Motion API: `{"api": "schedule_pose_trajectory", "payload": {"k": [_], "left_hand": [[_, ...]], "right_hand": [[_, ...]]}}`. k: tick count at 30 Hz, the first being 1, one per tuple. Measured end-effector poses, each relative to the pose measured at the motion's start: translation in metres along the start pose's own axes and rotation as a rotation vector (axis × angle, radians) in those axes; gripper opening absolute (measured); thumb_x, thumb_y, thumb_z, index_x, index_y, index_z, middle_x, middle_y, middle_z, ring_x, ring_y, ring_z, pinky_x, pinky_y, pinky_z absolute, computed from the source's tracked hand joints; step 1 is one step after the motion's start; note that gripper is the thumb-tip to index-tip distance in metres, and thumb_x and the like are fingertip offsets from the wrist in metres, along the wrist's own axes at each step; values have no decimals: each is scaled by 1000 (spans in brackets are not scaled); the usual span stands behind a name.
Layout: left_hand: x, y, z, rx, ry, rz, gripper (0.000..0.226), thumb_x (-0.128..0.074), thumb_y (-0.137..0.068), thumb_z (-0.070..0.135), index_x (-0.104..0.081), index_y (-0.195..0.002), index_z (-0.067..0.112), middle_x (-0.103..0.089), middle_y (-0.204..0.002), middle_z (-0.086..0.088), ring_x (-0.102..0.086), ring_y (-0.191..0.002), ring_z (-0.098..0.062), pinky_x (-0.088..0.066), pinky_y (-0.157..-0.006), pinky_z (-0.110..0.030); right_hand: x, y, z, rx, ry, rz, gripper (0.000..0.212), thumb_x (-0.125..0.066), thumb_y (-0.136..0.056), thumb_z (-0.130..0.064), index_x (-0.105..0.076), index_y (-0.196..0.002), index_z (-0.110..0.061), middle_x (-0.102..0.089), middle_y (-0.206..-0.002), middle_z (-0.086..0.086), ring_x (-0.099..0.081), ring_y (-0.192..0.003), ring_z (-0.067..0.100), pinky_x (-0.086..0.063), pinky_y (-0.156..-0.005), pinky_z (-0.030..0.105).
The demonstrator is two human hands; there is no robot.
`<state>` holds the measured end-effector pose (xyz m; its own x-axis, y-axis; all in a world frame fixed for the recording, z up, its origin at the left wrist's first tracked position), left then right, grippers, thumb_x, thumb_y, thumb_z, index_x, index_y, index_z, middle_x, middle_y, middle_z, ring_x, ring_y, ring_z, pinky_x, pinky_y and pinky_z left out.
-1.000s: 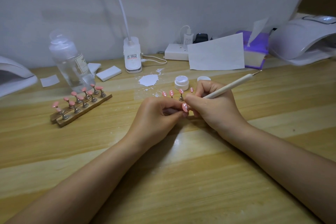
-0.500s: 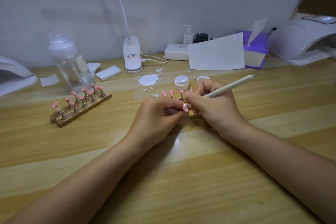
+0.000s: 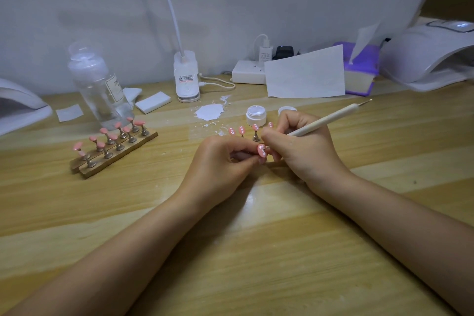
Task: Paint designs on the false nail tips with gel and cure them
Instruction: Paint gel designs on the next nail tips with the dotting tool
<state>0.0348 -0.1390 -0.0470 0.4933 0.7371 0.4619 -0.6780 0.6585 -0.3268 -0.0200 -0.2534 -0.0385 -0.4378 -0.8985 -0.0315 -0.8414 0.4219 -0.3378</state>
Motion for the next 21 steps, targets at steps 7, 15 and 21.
{"api": "schedule_pose_trajectory", "payload": {"k": [7, 15, 21], "left_hand": [[0, 0, 1, -17, -35, 10, 15, -68, -76, -4, -74, -82, 8, -72, -79, 3, -64, -71, 2, -51, -75, -21], [-1, 1, 0, -38, -54, 14, 13, -68, -77, -2, -74, -83, 8, -73, -80, -3, -67, -76, -10, -52, -76, -32], [-1, 1, 0, -54, -67, 10, 13, -68, -77, -3, -74, -83, 7, -73, -79, -2, -67, -76, -8, -52, -76, -28]], "right_hand": [[4, -2, 2, -18, 2, 74, 39, -57, -76, 9, -36, -49, -10, -42, -32, -8, -40, -33, 1, -36, -42, 13], [4, -3, 5, -18, 0, 68, 40, -58, -77, 8, -36, -49, -10, -43, -32, -7, -42, -33, 1, -36, -41, 12], [4, -3, 5, -7, 0, 56, 40, -57, -77, 10, -36, -49, -9, -43, -32, -8, -43, -32, 1, -36, -41, 12]]}}
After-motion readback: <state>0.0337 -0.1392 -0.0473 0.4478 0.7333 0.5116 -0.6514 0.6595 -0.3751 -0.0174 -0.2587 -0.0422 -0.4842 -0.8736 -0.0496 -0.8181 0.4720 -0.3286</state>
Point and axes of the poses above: each hand's wrist, its own y-axis away from the middle knuckle, its own x-axis out of the back of the hand, z = x × y, the point moved 2 cm from there along -y, towards the middle knuckle
